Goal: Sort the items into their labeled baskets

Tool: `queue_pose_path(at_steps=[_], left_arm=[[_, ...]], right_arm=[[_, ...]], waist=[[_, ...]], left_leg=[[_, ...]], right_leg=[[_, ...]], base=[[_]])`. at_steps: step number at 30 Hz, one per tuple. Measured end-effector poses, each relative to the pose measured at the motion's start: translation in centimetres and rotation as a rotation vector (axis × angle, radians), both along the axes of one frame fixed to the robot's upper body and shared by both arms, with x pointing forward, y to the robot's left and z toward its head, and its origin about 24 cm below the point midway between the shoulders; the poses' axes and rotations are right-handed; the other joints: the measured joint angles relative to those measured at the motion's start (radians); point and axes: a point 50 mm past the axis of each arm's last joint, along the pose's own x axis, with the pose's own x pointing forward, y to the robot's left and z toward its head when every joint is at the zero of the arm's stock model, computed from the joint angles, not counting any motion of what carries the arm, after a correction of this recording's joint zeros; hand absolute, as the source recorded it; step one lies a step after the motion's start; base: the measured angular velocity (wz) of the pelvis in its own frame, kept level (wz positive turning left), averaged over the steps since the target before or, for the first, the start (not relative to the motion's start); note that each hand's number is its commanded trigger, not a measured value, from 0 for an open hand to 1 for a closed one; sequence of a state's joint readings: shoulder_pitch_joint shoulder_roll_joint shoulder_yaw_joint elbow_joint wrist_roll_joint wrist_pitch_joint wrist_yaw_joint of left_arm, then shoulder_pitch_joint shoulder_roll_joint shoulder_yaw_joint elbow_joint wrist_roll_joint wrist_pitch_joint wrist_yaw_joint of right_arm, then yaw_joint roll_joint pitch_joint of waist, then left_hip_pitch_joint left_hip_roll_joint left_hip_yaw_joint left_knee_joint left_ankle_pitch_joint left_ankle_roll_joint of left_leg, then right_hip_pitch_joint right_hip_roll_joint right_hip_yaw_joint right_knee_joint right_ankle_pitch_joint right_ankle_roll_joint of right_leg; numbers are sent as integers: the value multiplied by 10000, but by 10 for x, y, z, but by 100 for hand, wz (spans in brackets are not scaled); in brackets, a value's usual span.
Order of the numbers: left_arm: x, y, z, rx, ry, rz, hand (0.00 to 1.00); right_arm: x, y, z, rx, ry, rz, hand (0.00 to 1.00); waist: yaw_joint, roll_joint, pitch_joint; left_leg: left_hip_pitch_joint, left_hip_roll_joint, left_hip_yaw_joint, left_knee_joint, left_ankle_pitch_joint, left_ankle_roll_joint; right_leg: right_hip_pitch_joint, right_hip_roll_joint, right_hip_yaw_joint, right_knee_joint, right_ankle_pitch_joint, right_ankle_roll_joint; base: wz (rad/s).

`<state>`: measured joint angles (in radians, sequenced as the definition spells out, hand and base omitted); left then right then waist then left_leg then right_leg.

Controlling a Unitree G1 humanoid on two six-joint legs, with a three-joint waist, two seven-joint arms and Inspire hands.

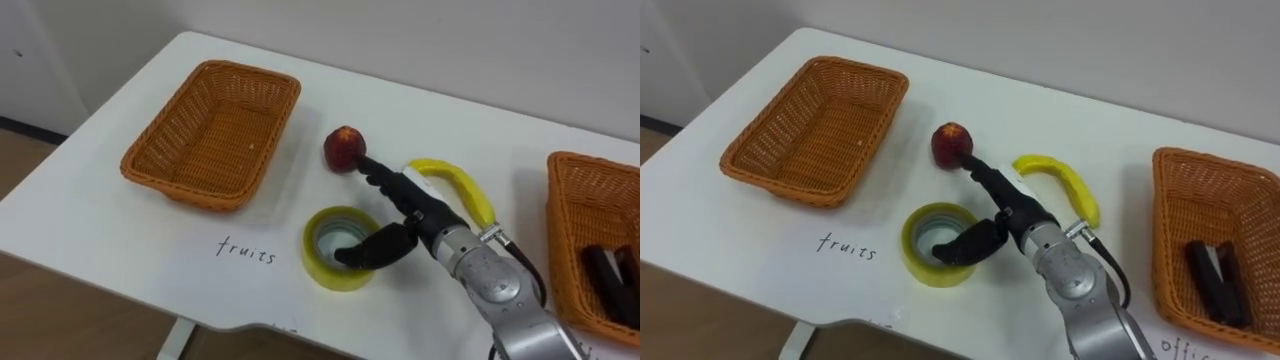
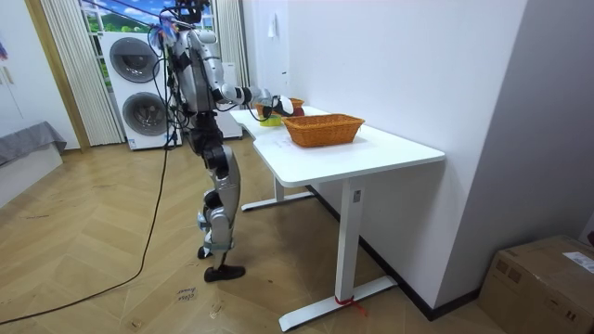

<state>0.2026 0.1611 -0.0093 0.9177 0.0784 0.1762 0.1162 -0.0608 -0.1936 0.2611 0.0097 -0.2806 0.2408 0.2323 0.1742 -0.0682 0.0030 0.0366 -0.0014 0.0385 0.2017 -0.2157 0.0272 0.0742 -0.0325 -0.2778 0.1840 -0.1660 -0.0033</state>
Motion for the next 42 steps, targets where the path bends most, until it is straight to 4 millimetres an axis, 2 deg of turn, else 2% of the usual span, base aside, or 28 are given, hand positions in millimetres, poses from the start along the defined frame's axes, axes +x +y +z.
queue_pose_path(at_steps=[7, 11, 13, 31, 34, 39, 42], left_arm=[[0, 1, 0, -19, -31, 104, 0], [1, 2, 1, 24, -56, 92, 0], [1, 3, 1, 28, -48, 104, 0], [2, 4, 1, -60, -30, 107, 0], [0, 6, 1, 21, 105, 228, 0], [-1, 9, 1, 80, 280, 478, 0], [0, 9, 1, 80, 259, 474, 0]], right_arm=[[3, 0, 0, -386, -62, 36, 0], [5, 1, 1, -411, -95, 121, 0], [6, 1, 2, -455, -118, 132, 0], [9, 2, 3, -896, 141, 766, 0], [12, 3, 5, -1171, 251, 926, 0], [13, 3, 5, -1485, 573, 1126, 0], [14, 2, 6, -1576, 755, 1240, 0]], waist=[[2, -46, 26], [3, -110, 96], [4, -119, 105], [24, -130, 81], [37, -169, 54], [160, -330, -45], [221, -345, -36]], left_leg=[[5, -40, -17, 7, 26, 24], [2, -51, -35, 7, 43, 21], [-22, -52, -40, 7, 43, 21], [-80, -55, -90, 1, 60, 26], [-81, -56, -91, 2, 60, 25], [-67, -57, -94, 7, 63, 30], [-65, -58, -99, 8, 71, 45]], right_leg=[[21, -35, -13, -1, 0, 0], [26, -44, -18, -1, 0, 0], [6, -44, -19, 2, 0, 0], [-36, -55, -111, 14, 0, 0], [-35, -58, -163, 16, 0, 0], [-19, -66, -158, 16, 0, 0], [-18, -89, -149, 15, 0, 1]], base=[[0], [0], [0], [0], [0], [0], [0]])
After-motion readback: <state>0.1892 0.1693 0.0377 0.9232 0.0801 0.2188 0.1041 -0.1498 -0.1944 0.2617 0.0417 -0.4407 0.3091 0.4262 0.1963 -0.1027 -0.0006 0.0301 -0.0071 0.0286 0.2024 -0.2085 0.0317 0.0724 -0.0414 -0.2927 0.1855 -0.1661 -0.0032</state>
